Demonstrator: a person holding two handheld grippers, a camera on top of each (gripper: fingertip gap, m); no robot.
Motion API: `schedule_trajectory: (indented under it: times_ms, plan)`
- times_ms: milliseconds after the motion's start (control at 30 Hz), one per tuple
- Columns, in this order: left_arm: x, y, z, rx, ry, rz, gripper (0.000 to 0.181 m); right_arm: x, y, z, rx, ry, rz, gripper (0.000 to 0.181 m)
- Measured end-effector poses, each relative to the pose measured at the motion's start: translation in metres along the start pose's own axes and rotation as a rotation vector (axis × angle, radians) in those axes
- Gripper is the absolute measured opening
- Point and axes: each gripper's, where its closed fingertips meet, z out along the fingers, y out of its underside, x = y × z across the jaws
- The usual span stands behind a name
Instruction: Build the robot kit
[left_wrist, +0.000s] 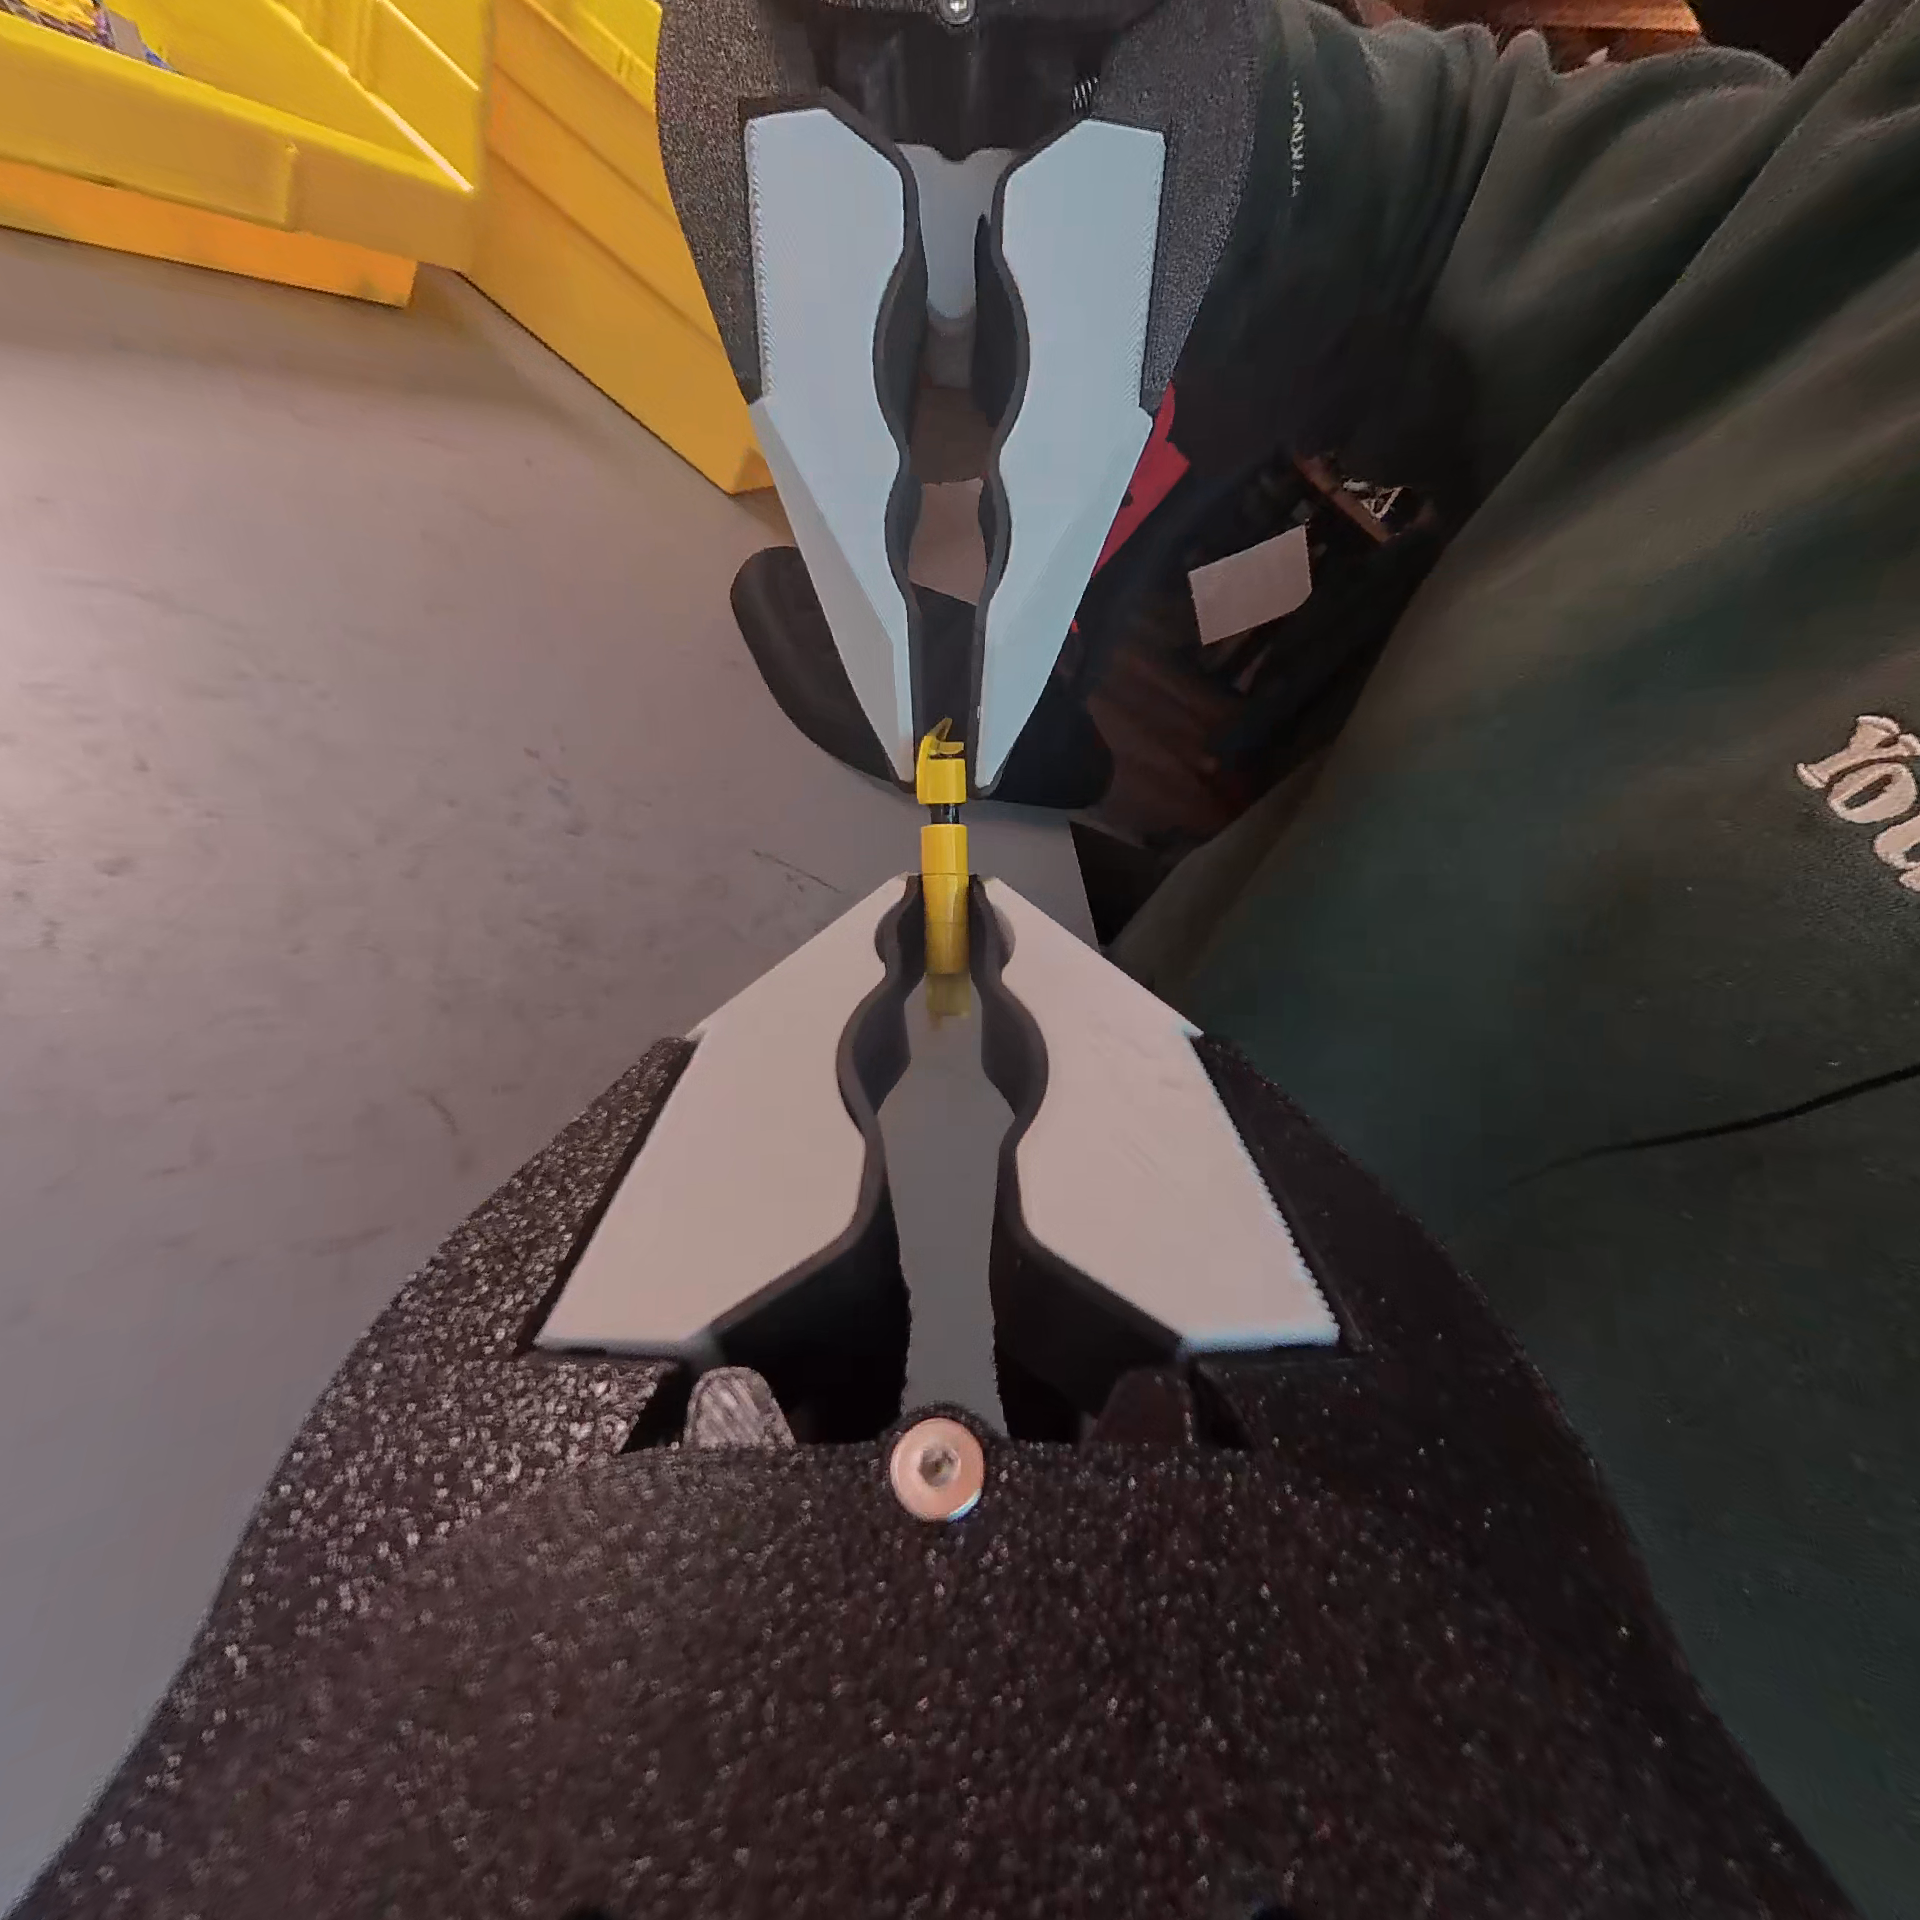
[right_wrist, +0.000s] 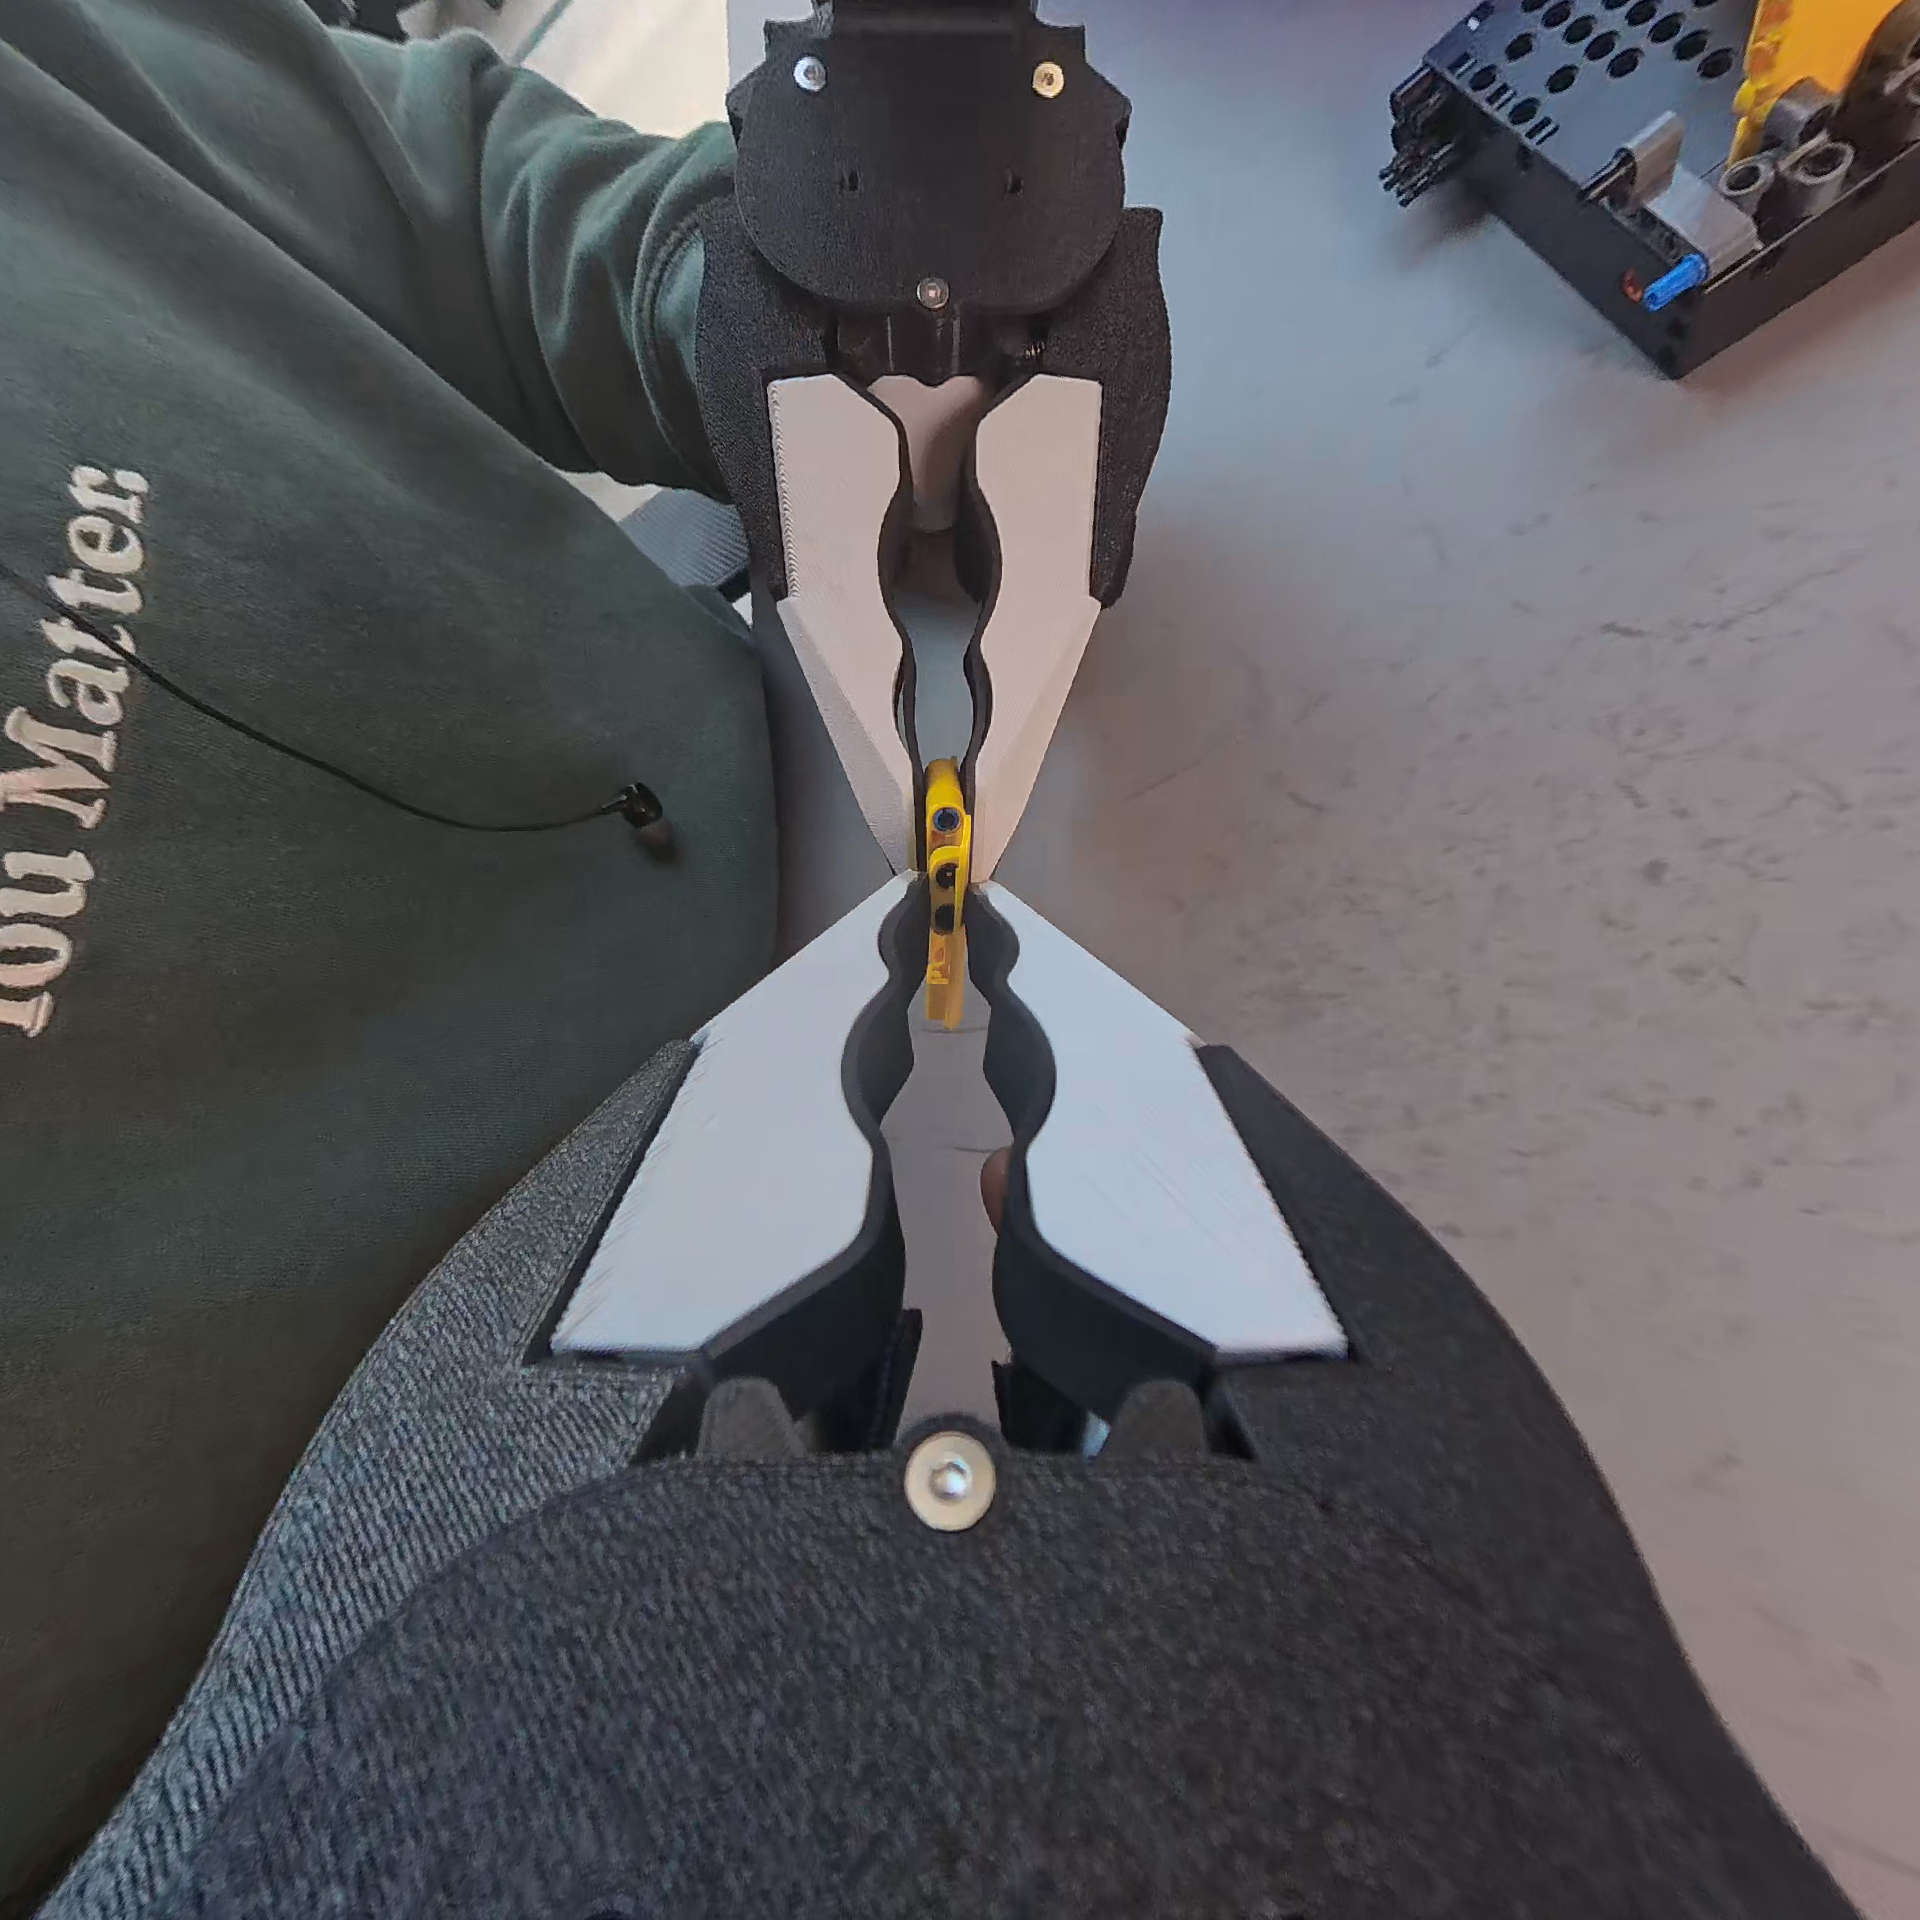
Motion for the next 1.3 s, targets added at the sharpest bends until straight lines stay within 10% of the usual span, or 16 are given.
schedule_trajectory:
  times_ms: [933, 1300]
  plan:
    - [0.010, -0.021, -0.006, 0.180, 0.126, -0.109, 0.004, -0.008, -0.013, -0.014, 0.231, -0.037, 0.092, 0.005]
    - [0.005, -0.038, -0.016, 0.314, 0.135, -0.181, 0.004, -0.001, -0.032, -0.020, 0.634, -0.094, 0.193, 0.006]
